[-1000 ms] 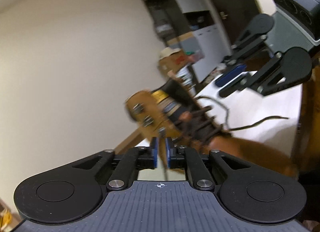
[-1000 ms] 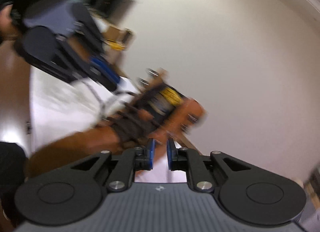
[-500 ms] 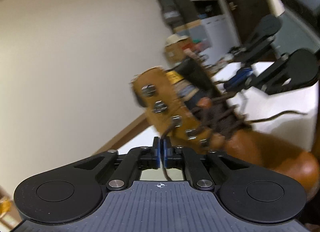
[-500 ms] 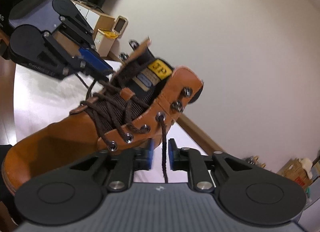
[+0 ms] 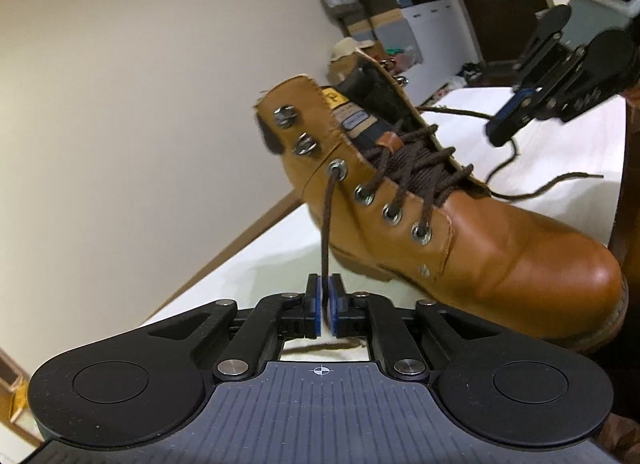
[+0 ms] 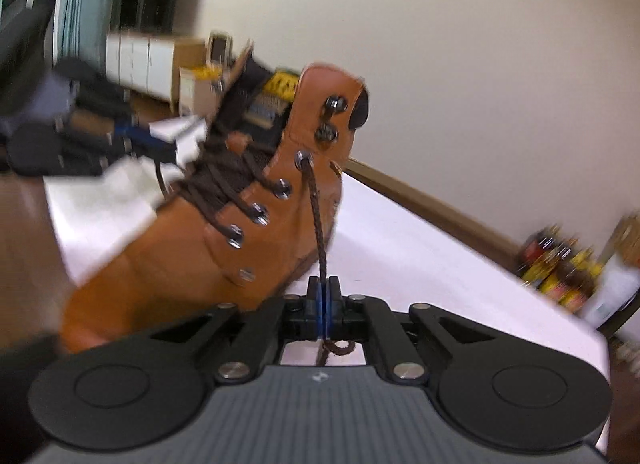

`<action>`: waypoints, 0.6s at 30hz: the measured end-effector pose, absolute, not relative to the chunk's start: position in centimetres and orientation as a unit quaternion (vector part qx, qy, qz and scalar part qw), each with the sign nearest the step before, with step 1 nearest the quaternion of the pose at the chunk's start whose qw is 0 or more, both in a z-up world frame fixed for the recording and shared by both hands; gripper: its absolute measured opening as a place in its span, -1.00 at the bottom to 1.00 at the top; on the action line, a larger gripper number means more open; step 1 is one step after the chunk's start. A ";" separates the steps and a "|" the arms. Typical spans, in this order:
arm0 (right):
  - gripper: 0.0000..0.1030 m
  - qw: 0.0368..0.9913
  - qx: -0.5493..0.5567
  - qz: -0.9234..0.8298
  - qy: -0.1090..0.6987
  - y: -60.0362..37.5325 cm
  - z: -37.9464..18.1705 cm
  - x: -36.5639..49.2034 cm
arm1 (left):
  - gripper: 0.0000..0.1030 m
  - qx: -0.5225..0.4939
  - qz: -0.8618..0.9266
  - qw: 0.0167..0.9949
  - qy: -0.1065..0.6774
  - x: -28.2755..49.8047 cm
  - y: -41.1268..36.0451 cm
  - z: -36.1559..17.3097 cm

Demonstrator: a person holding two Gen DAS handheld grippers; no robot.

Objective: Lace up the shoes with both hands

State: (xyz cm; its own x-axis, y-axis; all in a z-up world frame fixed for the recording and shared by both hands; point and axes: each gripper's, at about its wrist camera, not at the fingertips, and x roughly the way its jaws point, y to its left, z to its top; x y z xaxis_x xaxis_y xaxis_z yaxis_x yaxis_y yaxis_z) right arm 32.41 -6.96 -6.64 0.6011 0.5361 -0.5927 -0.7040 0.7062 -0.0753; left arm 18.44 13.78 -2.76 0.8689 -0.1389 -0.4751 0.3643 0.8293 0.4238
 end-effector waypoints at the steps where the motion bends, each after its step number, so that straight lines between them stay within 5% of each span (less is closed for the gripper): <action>1: -0.95 0.877 -0.116 0.369 0.285 -7.5 -6.3 32.3 | -0.86 0.254 -0.128 0.934 0.215 17.7 14.0 -2.8; 11: -0.86 0.776 0.280 0.476 0.306 -7.1 -2.5 35.8 | -0.86 0.158 -0.116 0.962 0.189 13.3 15.2 -1.0; 18: -0.84 0.745 0.389 0.440 0.316 -7.9 -4.9 37.9 | -0.84 0.137 -0.165 0.959 0.188 12.1 12.8 -1.5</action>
State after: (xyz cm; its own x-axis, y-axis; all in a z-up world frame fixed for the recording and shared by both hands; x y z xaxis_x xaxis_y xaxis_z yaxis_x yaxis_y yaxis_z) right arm 37.91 -7.92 -4.91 0.4130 0.9017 -0.1282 -0.4110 0.3101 0.8573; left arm 12.08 12.79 -1.46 0.8751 -0.2642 -0.4055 0.3671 0.9083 0.2005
